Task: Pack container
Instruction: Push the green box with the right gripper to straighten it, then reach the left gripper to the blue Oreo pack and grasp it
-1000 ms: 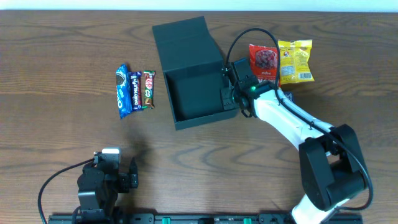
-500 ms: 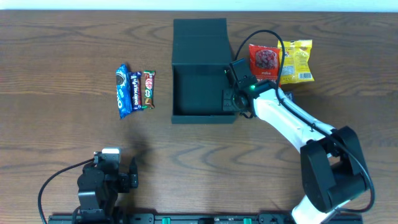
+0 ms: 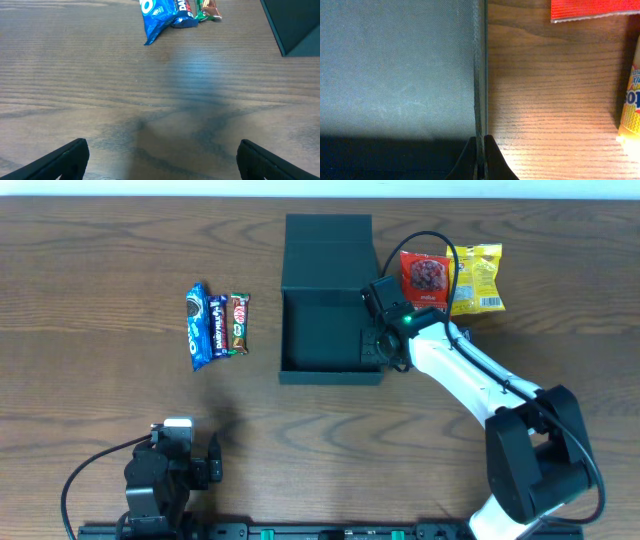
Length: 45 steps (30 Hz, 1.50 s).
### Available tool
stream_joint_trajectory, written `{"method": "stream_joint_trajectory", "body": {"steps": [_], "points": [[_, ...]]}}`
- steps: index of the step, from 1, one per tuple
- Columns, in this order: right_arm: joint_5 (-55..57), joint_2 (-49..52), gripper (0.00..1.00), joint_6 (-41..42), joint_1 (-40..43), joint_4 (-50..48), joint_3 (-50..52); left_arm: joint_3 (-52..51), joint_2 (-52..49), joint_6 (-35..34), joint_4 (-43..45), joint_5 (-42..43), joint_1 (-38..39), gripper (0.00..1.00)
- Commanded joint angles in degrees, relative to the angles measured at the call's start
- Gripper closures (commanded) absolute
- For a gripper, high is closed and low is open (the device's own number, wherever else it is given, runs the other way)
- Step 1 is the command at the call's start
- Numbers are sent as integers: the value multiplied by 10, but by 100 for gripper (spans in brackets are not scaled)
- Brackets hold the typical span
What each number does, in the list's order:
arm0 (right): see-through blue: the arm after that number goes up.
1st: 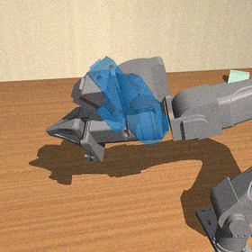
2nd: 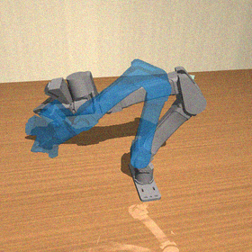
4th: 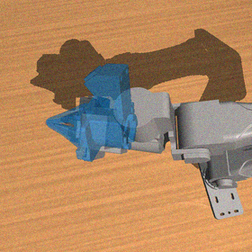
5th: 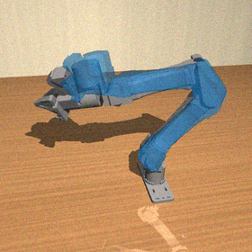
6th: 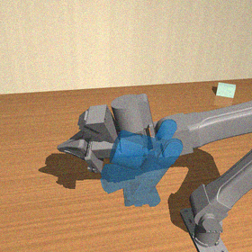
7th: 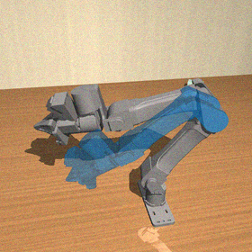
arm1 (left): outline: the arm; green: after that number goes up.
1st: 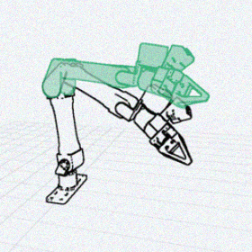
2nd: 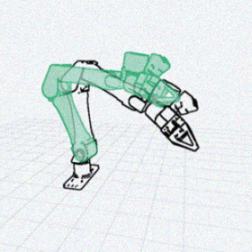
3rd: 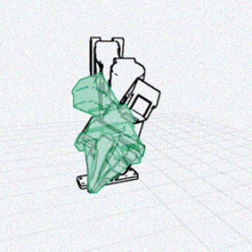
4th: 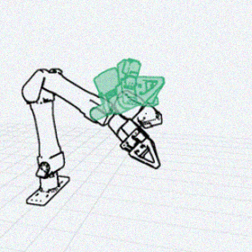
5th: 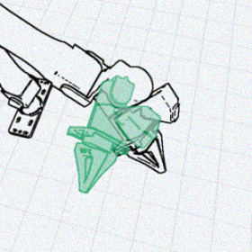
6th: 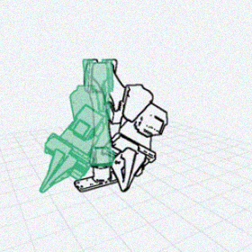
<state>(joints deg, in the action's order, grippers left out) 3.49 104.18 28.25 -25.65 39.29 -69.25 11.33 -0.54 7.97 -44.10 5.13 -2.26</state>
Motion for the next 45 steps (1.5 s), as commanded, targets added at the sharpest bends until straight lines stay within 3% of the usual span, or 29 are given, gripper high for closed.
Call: {"method": "stream_joint_trajectory", "body": {"steps": [1, 5, 7, 8, 10, 11, 18, 20, 25, 30, 33, 36, 40, 45], "points": [[-7, 15, 99, 0, -3, 21, 17, -11, 3, 6, -9, -7, -3, 5], [-7, 15, 98, 0, -3, 23, 17, -11, 3, 6, -9, -7, -3, 5], [-7, 15, 53, 0, -3, 21, 17, -11, 3, 6, -9, -7, -3, 4], [-7, 15, 43, 0, -3, 21, 17, -11, 3, 6, -9, -7, -3, 4], [-7, 12, 11, 0, -3, 23, 14, -11, 3, 6, -9, -7, -3, 5], [-7, 9, 1, 0, -3, 26, 10, -11, 3, 6, -9, -7, -3, 5], [-7, -100, 1, -43, -3, 49, -72, -11, 3, 6, 12, 9, -3, 5], [-7, -146, 1, -82, -3, 39, -97, -11, 3, 5, 31, 50, -3, 5], [-7, -238, 1, -165, -3, 11, -112, -11, 3, -66, 91, 259, -3, 5], [-7, -275, 1, -167, -3, 8, -112, -11, 3, -77, 111, 308, -3, 5], [-7, -272, 1, -167, -3, 14, -112, -10, 3, -106, 200, 296, -3, 5], [-7, -268, 1, -167, -2, 16, -111, 13, -8, -122, 256, 212, -3, 5], [-2, -266, 1, -167, -2, 8, -111, 83, -80, -61, 239, 154, -3, 5], [11, -264, 1, -167, -2, -5, -111, 203, -246, 11, 193, 63, -3, 5]]}}
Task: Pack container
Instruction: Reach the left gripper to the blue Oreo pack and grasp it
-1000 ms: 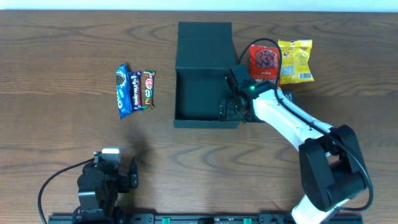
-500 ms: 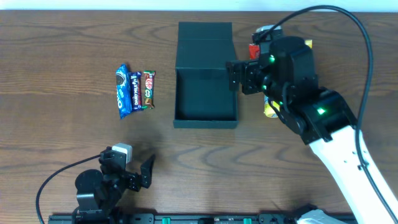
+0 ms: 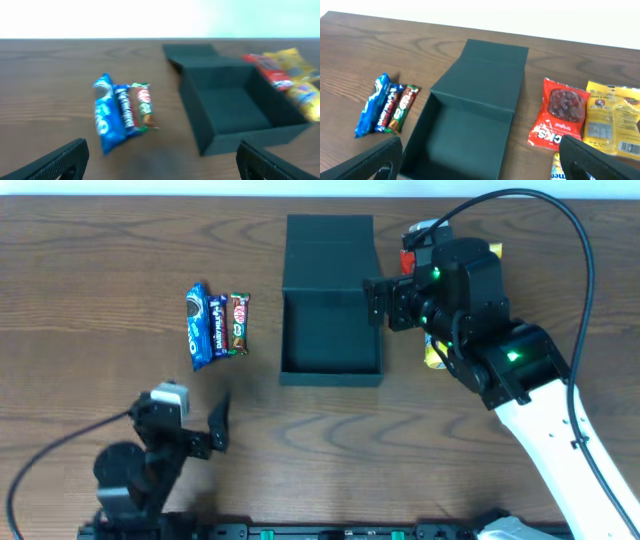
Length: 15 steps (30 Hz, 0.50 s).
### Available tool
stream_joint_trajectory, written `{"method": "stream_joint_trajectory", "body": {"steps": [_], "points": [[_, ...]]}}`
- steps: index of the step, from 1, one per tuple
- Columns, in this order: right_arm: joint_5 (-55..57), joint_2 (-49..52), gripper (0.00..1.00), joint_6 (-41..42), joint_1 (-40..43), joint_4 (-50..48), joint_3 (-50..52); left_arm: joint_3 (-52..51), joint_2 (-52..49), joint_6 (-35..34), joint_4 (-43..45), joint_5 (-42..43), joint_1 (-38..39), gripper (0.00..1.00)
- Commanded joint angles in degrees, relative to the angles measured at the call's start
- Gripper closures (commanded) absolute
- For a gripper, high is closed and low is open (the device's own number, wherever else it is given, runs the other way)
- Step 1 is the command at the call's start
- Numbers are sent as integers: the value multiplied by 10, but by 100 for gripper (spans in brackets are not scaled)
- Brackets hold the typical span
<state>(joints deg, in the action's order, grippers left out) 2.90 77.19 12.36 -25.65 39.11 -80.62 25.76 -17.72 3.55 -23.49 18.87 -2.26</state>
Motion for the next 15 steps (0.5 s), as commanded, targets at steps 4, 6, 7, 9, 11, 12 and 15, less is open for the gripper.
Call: {"method": "stream_joint_trajectory", "body": {"steps": [4, 6, 7, 9, 11, 12, 15], "points": [[19, 9, 1, -9, -1, -7, 2, 154, -222, 57, -51, -138, -3, 5], [19, 10, 1, -9, -1, -10, 2, 198, -297, 57, -67, -149, -3, 5], [23, 12, 1, -9, -1, -12, 2, 219, -334, 57, -71, -148, -3, 5], [34, 15, 1, -9, 0, -12, 2, 253, -401, 57, -78, -148, -3, 5], [42, 17, 1, -9, 1, -12, 2, 271, -458, 57, -71, -150, -3, 5], [42, 18, 1, -9, 1, -12, 2, 271, -479, 56, -59, -150, -3, 5], [43, 19, 1, -9, 1, -10, 2, 271, -528, 50, -29, -144, -3, 5]]}}
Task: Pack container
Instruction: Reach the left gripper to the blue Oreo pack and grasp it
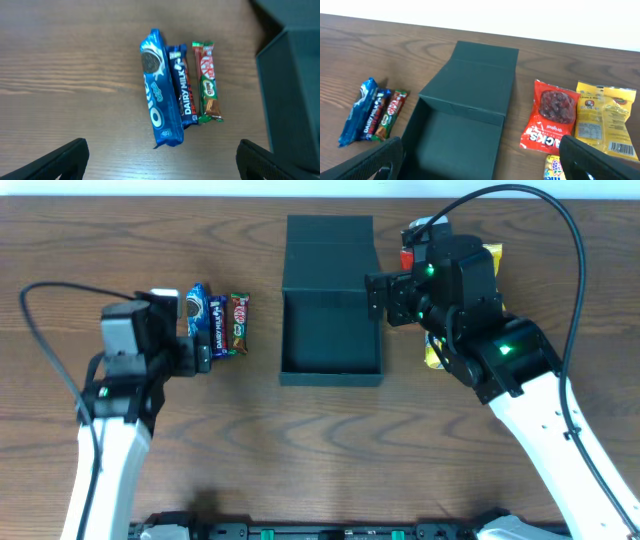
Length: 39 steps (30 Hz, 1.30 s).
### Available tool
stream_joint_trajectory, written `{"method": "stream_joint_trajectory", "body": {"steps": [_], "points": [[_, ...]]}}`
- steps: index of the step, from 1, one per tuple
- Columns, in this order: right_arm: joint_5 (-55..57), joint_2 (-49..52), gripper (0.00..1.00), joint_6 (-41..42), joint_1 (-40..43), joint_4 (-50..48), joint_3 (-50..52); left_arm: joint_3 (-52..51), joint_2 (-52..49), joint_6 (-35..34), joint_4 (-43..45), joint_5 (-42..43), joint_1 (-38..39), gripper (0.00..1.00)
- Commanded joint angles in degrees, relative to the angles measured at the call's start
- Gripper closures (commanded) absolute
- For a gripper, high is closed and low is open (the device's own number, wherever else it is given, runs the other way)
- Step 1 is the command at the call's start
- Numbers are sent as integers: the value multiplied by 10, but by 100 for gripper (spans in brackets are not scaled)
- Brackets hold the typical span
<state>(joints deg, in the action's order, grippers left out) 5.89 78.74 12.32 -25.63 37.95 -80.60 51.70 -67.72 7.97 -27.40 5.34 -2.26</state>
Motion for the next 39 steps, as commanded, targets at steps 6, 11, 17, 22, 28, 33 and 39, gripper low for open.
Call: {"method": "stream_joint_trajectory", "body": {"steps": [6, 11, 17, 22, 28, 33, 39], "points": [[12, 3, 1, -8, 1, 2, 2, 12, -116, 6, 76, -18, -4, 5], [13, 3, 1, -8, 1, 13, 2, 12, -186, 6, 127, -27, -4, 5], [13, 3, 1, -8, 1, 26, 2, 12, -263, 7, 217, -44, -4, 1], [13, 3, 1, -8, 1, 32, 2, 12, -305, 7, 270, -47, -4, 7], [14, 3, 1, -8, 1, 36, 2, 12, -342, 6, 306, -62, -5, 14], [14, 3, 1, -8, 1, 37, 2, 12, -365, 6, 308, -62, -6, 19], [15, 3, 1, -8, 1, 36, 2, 12, -376, -5, 312, -58, -8, 31]]}}
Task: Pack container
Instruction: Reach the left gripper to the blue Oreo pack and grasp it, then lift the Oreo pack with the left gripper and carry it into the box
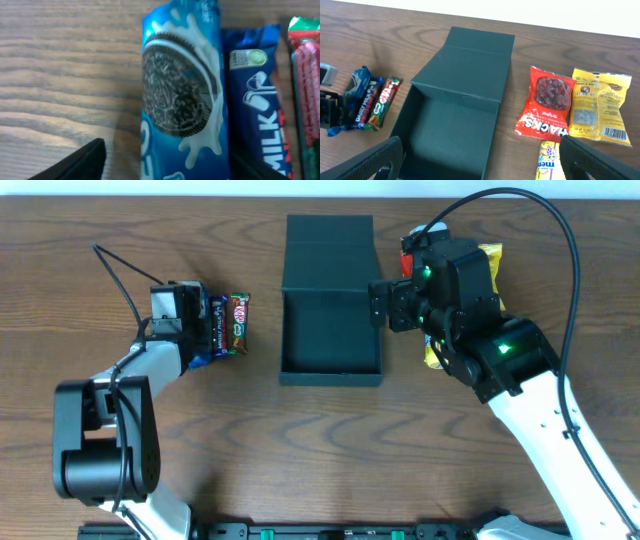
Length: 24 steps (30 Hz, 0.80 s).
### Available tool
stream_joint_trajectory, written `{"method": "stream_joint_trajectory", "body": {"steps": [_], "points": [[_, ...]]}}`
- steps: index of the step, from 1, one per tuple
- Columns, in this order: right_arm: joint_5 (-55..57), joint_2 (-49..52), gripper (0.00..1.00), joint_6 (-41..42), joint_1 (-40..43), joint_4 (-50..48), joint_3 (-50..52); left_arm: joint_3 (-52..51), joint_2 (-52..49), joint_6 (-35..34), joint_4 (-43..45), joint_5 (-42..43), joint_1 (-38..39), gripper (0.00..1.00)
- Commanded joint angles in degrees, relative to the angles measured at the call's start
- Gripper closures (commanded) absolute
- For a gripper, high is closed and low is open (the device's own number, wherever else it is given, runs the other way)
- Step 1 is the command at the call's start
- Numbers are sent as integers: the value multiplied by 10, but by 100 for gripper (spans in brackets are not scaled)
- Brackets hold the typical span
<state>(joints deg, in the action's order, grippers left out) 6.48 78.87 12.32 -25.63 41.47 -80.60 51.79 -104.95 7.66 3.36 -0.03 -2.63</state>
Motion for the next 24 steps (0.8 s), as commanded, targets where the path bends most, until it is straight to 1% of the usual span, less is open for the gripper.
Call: {"method": "stream_joint_trajectory", "body": {"steps": [1, 7, 11, 15, 18, 24], "points": [[9, 2, 1, -8, 1, 1, 2, 11, -4, -2, 5, -4, -4, 34], [11, 2, 1, -8, 1, 1, 2, 11, -4, -2, 5, -4, -5, 48], [32, 2, 1, -8, 1, 1, 2, 15, -2, -11, 4, -4, -5, 61], [63, 2, 1, -8, 4, 1, 2, 25, 7, -37, 3, -6, -5, 68], [64, 2, 1, -8, 13, 1, 2, 29, 25, -38, 3, -7, -5, 69], [64, 2, 1, -3, 51, 1, 2, 32, 96, -38, 1, -47, -5, 71]]}}
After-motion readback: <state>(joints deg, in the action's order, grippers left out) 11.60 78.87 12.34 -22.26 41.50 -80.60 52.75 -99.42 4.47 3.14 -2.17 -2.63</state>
